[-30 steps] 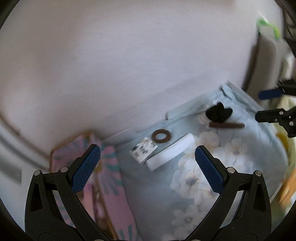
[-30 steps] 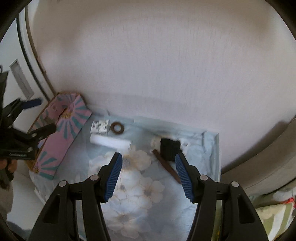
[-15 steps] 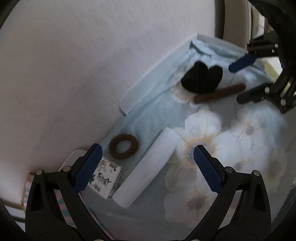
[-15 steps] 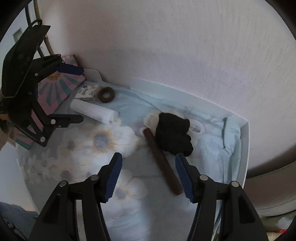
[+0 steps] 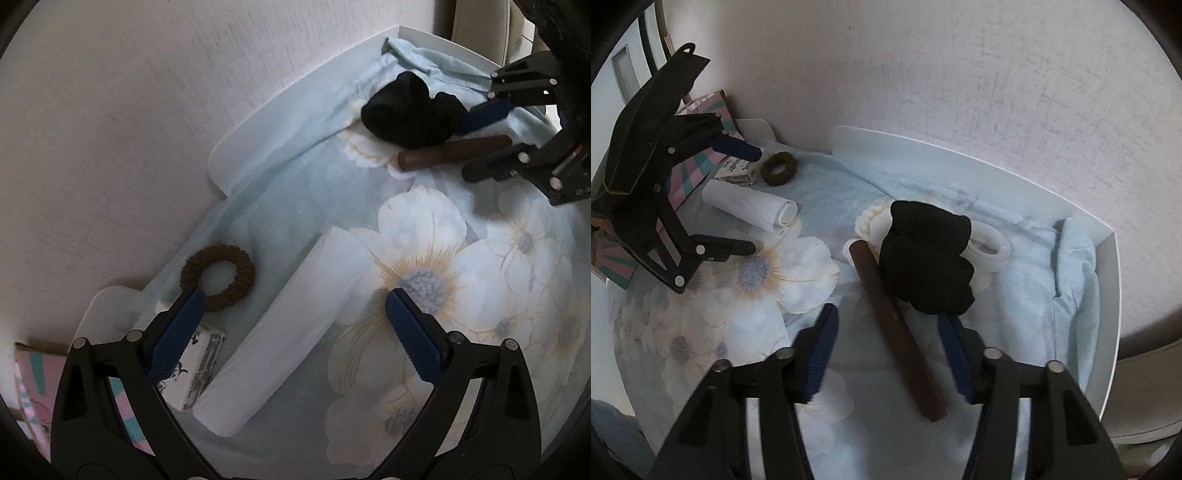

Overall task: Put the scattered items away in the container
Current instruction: 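Grasp the white roll with left tool while right tool grasps brown stick, then carry white roll and brown stick into the cardboard box and release both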

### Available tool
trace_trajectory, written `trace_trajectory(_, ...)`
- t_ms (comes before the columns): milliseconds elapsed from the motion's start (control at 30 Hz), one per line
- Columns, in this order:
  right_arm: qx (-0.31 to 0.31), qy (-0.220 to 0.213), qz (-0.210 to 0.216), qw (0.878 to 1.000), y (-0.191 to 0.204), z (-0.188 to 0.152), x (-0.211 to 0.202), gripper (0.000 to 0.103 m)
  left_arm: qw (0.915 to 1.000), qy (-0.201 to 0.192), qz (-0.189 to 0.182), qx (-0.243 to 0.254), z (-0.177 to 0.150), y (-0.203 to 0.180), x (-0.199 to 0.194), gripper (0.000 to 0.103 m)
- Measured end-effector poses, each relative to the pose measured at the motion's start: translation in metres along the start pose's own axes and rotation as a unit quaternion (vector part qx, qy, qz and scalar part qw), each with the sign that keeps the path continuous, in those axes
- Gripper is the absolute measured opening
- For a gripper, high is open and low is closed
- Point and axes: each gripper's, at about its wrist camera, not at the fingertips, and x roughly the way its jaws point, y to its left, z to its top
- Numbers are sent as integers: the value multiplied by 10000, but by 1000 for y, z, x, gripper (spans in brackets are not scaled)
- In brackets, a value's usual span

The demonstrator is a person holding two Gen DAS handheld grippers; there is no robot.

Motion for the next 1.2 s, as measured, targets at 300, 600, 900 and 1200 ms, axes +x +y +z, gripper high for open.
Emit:
trace_trajectory(300,-172,-145,-205,9995,7,-5,1,16,9976,8,-540,-439,-5,16,-8,60)
trace_trajectory(600,-109,-246,-83,9996,15,-9,-16,13,9975,160,-410,-559,-9,24,-20,28)
trace_trajectory(900,62,-383,-51,9992,21,-9,-28,13,9974,81,-245,-667,-17,31,-41,18)
trace_trajectory(1200,230,-542,-82,9982,28,-12,-49,13,9931,-260,-298,-1100,-21,21,-77,17)
